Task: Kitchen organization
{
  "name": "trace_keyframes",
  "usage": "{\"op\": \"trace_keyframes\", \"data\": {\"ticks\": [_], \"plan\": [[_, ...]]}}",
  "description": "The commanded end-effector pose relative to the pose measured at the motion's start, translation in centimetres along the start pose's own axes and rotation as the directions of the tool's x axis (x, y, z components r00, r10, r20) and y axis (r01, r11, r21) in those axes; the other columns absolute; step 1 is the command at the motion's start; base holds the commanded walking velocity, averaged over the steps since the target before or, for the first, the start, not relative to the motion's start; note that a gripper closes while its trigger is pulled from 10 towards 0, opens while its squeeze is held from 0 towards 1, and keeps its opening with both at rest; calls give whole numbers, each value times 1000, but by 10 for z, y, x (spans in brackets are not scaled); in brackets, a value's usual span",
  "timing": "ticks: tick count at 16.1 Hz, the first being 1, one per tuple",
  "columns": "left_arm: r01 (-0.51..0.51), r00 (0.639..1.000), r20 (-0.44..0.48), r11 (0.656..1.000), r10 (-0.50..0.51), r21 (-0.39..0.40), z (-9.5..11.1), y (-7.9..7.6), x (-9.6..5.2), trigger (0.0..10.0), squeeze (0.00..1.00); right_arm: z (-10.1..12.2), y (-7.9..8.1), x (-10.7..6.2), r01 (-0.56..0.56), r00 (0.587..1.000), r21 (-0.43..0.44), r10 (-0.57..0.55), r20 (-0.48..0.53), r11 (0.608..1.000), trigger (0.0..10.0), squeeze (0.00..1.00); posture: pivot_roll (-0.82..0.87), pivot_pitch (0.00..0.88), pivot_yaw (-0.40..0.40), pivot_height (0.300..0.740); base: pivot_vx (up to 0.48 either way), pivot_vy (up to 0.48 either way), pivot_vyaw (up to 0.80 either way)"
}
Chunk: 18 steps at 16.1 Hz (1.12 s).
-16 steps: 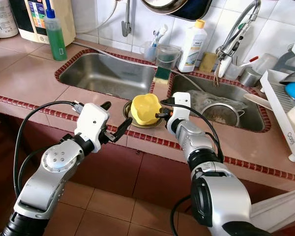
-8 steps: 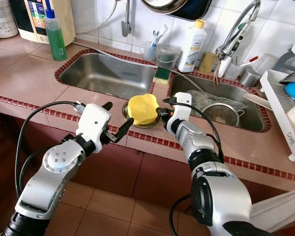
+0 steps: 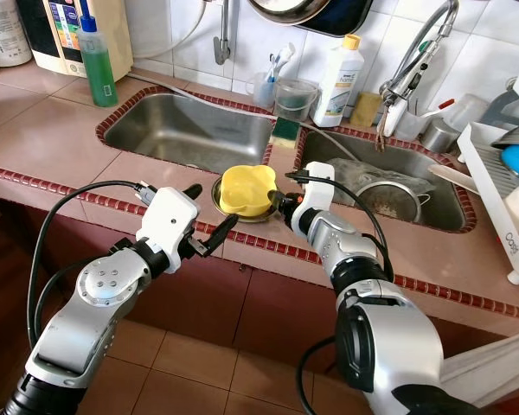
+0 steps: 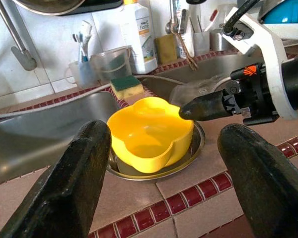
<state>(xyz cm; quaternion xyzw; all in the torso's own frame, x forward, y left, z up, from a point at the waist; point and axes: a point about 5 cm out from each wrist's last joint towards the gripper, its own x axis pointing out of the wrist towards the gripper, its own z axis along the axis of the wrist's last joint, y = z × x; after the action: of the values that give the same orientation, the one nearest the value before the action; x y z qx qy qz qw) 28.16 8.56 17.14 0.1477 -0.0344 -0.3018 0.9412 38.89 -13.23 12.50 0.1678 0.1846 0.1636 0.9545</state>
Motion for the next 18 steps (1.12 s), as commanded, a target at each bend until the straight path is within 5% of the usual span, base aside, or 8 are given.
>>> {"op": "trace_keyframes", "data": {"ticks": [1,4,5,6,7,13,18], "plan": [[13,1000,0,1000,-13,4,2,-5,2,10000,0,5,-2,-1,7,1000,27,-6,-12,1000,10000,0,75,0,-148,740,0,0,0],[10,1000,2,1000,-10,-1,3,-6,3,10000,0,8,-1,0,8,1000,70,-7,-22,998,10000,0,79,0,-154,740,0,0,0],[8,1000,3,1000,-8,-2,3,-6,3,10000,0,9,-1,0,22,1000,84,-20,-16,996,9059,0,80,0,-156,740,0,0,0],[5,1000,3,1000,-5,-2,3,-6,3,10000,0,10,-2,0,40,999,90,-38,-16,995,4000,0,81,0,-157,740,0,0,0],[3,1000,3,1000,-3,-3,3,-6,3,10000,0,9,-2,0,45,999,112,-43,-22,993,0,0,83,0,-158,740,0,0,0],[-1,1000,3,1000,1,-2,3,-5,2,10000,0,11,-1,0,42,999,245,-42,-6,969,0,0,83,0,-155,740,0,0,0],[8,1000,5,1000,-8,1,4,-7,3,10000,0,10,-4,-1,48,999,241,-47,-7,969,0,0,86,0,-149,740,0,0,0]]}}
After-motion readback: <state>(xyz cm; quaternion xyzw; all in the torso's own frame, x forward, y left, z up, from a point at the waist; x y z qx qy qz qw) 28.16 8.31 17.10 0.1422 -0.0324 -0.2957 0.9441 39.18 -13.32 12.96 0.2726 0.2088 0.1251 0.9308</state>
